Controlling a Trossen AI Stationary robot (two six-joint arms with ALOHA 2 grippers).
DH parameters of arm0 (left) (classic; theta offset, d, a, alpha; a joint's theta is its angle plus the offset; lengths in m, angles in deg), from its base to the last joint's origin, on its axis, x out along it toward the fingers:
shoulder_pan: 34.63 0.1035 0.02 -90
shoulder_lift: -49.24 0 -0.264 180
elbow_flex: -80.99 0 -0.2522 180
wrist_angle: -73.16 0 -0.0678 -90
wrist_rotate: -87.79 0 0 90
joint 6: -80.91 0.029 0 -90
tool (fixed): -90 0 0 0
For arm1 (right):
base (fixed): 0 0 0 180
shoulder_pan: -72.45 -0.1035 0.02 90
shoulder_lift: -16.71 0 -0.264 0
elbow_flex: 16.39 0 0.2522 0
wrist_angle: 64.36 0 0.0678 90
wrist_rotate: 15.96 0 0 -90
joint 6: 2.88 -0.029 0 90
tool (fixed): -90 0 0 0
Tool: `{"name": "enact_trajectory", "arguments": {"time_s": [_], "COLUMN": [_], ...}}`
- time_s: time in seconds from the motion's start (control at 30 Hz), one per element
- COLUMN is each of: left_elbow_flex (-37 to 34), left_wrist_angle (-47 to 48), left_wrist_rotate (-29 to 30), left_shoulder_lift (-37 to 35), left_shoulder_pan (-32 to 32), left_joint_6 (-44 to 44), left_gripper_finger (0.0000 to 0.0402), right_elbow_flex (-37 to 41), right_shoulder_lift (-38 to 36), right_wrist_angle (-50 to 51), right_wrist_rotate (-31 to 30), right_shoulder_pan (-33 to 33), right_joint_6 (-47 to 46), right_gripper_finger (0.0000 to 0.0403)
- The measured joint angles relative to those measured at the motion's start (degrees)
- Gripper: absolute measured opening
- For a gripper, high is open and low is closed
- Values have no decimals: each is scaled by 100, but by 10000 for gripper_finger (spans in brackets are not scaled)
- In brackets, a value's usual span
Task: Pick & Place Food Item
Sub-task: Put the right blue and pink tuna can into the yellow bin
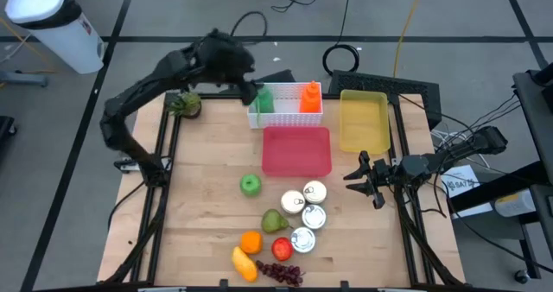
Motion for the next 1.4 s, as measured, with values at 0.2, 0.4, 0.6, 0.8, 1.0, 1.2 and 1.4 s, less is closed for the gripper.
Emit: {"name": "enact_trajectory", "arguments": {"time_s": [0.2, 0.4, 0.6, 0.8, 1.0, 1.2, 1.4], "left_elbow_flex": [-1756, -4405, -6508, -7805, -8605, -9066, -9200], "left_wrist_angle": [-860, -3295, -5475, -6486, -7511, -7794, -7810], "left_wrist_rotate": [9, 32, 36, 36, 38, -9, 145], "left_shoulder_lift": [-1191, -2433, -3317, -3749, -4018, -4039, -3827], "left_shoulder_pan": [-1104, -2096, -2573, -2700, -2690, -2704, -2701], "left_joint_6": [0, -50, -91, -420, -605, -1245, -1712], "left_gripper_finger": [301, 301, 301, 301, 301, 301, 301], "right_elbow_flex": [0, 0, 4, 4, 4, -9, -453], "right_shoulder_lift": [2, 0, 4, 0, 67, 924, 2421], "right_wrist_angle": [-2, -2, -637, -1585, -1960, -3146, -3437], "right_wrist_rotate": [0, 0, 20, -50, -159, -155, -200], "right_shoulder_pan": [0, -1, -1, -2, -2, -2, -2], "right_joint_6": [0, -1, -280, -1183, -789, -1451, -1631], "right_gripper_finger": [110, 112, 110, 111, 111, 111, 112]}}
